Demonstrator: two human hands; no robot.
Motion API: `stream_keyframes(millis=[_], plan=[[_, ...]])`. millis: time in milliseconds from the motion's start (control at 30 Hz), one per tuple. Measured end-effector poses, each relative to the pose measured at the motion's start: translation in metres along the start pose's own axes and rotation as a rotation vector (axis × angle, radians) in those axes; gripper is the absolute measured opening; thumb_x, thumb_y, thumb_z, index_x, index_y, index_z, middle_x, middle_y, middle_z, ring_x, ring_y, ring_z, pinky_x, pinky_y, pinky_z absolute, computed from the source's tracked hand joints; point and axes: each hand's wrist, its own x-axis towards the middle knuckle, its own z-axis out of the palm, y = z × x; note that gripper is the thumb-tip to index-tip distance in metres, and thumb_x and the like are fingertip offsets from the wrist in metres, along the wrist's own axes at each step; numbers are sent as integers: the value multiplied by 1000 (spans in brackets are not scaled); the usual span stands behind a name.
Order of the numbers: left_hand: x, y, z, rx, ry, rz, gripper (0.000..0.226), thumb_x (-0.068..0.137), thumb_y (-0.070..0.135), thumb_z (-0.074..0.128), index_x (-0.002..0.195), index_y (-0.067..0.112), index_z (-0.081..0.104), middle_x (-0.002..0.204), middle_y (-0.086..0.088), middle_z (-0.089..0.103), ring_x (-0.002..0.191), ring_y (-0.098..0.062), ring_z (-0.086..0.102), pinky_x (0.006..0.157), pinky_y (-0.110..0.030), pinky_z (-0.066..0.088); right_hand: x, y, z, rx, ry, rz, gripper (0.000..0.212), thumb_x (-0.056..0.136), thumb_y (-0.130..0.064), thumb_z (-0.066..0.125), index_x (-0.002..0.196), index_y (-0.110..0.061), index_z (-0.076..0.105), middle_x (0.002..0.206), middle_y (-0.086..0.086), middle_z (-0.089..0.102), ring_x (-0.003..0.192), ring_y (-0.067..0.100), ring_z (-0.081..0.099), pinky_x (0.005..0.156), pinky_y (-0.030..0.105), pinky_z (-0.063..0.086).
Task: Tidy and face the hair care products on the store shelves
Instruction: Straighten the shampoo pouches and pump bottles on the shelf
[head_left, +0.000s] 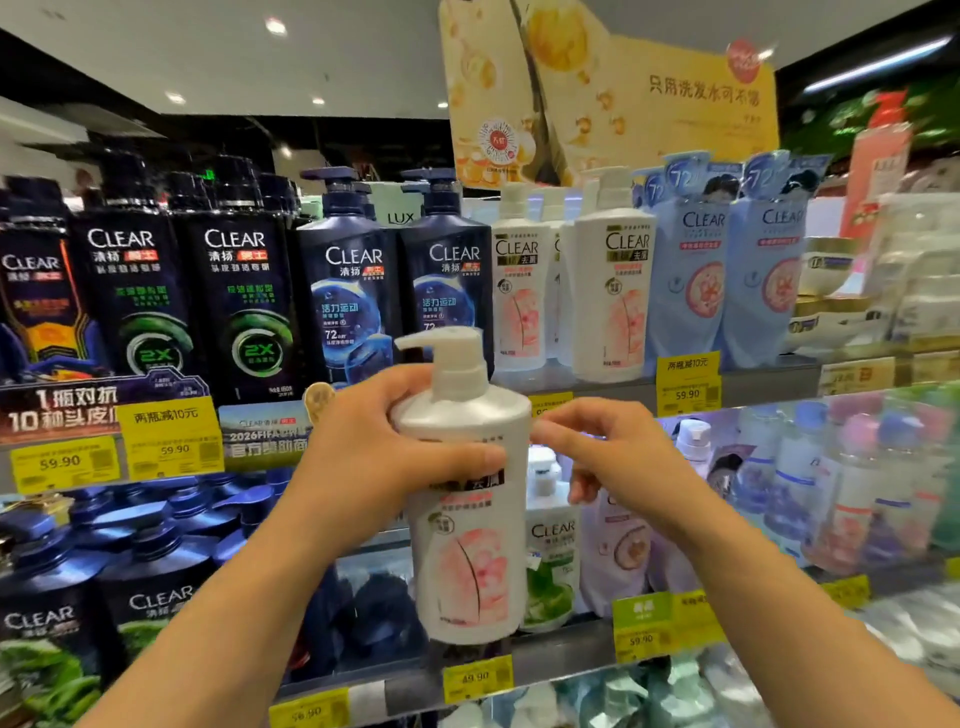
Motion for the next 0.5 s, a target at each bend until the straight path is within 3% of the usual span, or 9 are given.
stream_keyframes(millis=[67,167,333,500], plan=[[16,24,8,-38,12,80,55,48,27,88,100,30,70,88,13,77,80,-6,74,64,-21,58,-5,-24,-23,58,26,-62,11,92,-24,71,96,-14,76,81,19,72,47,19,60,51,28,52],[46,56,24,-6,27,210,47,59,26,89,101,32,70,87,15,77,79,-3,73,65,-21,59,0,-44,-54,95,53,-138,10,91,-23,72,96,-16,77,69,-1,72,48,17,59,54,30,54],[97,91,46,118,78,333,49,65,34,89,109,34,67,95,13,76,88,-3,72,82,-37,60,26,-48,-91,163,191,-204,4,91,-18,73,95,-18,74,76,-9,73,46,13,56,50,25,49],[132,101,57,191,119,327,49,66,32,89,105,38,59,101,15,70,93,-4,69,85,-37,58,38,-40,-119,118,184,-204,5,91,-20,73,96,-21,74,92,2,77,52,16,60,50,20,49]])
